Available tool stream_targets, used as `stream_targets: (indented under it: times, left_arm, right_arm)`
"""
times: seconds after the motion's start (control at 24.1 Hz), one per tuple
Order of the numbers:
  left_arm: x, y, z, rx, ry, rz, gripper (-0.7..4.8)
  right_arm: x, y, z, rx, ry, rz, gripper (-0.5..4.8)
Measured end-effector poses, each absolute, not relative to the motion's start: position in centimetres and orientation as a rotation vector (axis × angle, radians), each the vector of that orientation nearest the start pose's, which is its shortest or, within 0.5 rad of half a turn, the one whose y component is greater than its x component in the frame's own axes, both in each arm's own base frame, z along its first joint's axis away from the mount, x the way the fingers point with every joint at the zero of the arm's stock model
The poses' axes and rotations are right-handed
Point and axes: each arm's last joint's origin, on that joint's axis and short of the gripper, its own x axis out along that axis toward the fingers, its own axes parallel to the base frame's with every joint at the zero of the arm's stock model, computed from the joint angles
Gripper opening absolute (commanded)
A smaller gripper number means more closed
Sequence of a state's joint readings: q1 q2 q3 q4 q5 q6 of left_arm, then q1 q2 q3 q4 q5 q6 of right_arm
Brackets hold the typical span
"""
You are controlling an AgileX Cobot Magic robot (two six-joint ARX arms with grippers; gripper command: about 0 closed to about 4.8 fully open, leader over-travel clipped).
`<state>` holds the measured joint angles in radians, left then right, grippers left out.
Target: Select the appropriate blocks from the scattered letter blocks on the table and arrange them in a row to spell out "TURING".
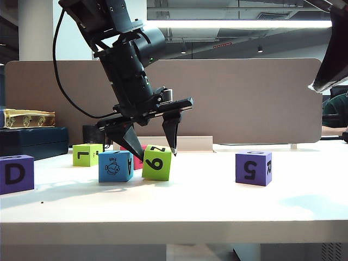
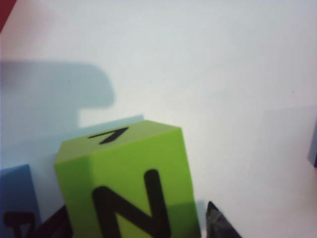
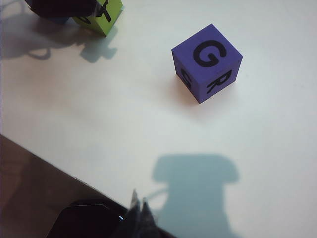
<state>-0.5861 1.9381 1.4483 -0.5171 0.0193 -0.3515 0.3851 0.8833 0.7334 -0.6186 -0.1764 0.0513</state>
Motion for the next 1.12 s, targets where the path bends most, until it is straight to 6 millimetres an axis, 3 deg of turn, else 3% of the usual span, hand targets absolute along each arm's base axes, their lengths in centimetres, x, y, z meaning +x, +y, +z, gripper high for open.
stream_targets:
  times: [0.25,1.12]
  left_arm:
    - [34.03,-22.67,20.49,-0.002,1.078,-0.379,3.48]
    - [33.44,-22.45,20.38,0.207,1.088,-0.377,3.41]
  right_arm:
    - [15.83,6.97,26.34,-0.034,0.787,0.513,-0.01]
    - [15.83,6.97,26.34,-0.034,0.787,0.514,-0.01]
